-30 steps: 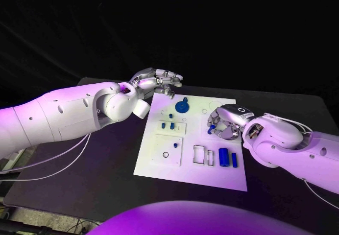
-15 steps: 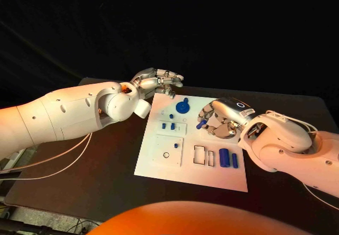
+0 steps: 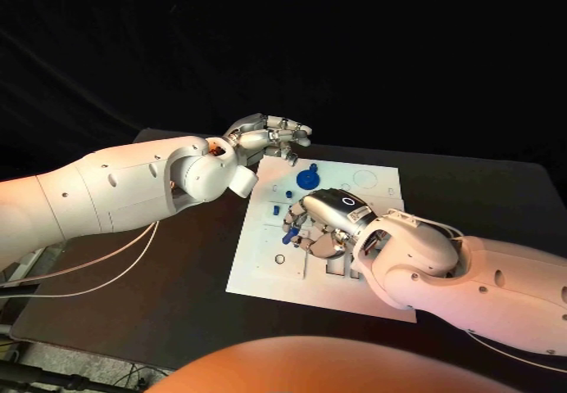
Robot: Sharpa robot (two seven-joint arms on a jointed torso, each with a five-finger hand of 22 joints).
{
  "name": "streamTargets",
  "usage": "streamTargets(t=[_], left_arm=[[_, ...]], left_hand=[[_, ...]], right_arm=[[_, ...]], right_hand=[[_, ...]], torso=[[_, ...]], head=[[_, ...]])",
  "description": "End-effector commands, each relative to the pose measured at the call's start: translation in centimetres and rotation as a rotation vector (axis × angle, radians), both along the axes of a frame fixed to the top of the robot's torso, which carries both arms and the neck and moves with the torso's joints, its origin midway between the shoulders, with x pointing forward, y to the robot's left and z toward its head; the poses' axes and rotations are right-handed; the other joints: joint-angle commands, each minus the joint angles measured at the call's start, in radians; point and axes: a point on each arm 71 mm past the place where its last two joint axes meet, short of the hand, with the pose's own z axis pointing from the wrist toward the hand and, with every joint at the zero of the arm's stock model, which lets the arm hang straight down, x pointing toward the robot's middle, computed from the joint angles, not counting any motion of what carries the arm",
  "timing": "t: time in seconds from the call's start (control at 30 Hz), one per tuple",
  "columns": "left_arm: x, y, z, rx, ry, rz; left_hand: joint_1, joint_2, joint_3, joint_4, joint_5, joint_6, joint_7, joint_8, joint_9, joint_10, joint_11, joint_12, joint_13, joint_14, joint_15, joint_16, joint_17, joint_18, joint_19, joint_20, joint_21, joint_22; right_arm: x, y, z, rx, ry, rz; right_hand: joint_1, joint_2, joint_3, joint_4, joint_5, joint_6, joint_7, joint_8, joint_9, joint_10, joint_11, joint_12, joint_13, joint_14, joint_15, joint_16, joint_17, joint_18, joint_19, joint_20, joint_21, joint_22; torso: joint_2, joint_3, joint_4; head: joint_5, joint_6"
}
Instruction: Assemble the parts on the task board
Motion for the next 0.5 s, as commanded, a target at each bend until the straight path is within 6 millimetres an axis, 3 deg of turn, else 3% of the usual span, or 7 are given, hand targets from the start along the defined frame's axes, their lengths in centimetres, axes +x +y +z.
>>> streamTargets(t=[0.03, 0.5], left_arm=[[-0.1, -0.3, 0.1, -0.014, -0.003, -0.019], [-0.1, -0.4, 0.1, -0.014, -0.002, -0.022]], left_hand=[[0.002, 0.007, -0.006, -0.002, 0.003, -0.006, -0.002, 0.006, 0.001, -0.006, 0.0, 0.006, 0.001, -0.006, 0.003, -0.005, -0.001, 0.019, 0.004, 0.0, -0.006, -0.002], [0.002, 0.007, -0.006, -0.002, 0.003, -0.006, -0.002, 0.006, 0.001, -0.006, 0.0, 0.006, 0.001, -0.006, 0.003, -0.005, -0.001, 0.019, 0.004, 0.0, -0.006, -0.002]], right_arm=[[-0.3, 0.6, -1.0, -0.015, 0.012, 0.036], [-0.4, 1.4, -3.5, -0.06, 0.054, 0.048]], right_hand=[[-0.001, 0.006, 0.005, -0.001, 0.003, 0.004, 0.0, 0.006, 0.002, 0.033, -0.027, -0.002, 0.004, 0.038, -0.006, 0.0, -0.001, -0.001, -0.002, -0.008, -0.005, 0.084], [-0.004, 0.005, 0.007, -0.003, 0.004, 0.002, 0.0, 0.007, 0.003, 0.033, -0.027, -0.004, 0.005, 0.037, -0.005, -0.001, -0.003, 0.0, -0.003, -0.008, -0.009, 0.082]], torso=[[0.001, 0.0004, -0.0015], [0.002, 0.001, -0.0006]], head=[[0.005, 0.0], [0.012, -0.003]])
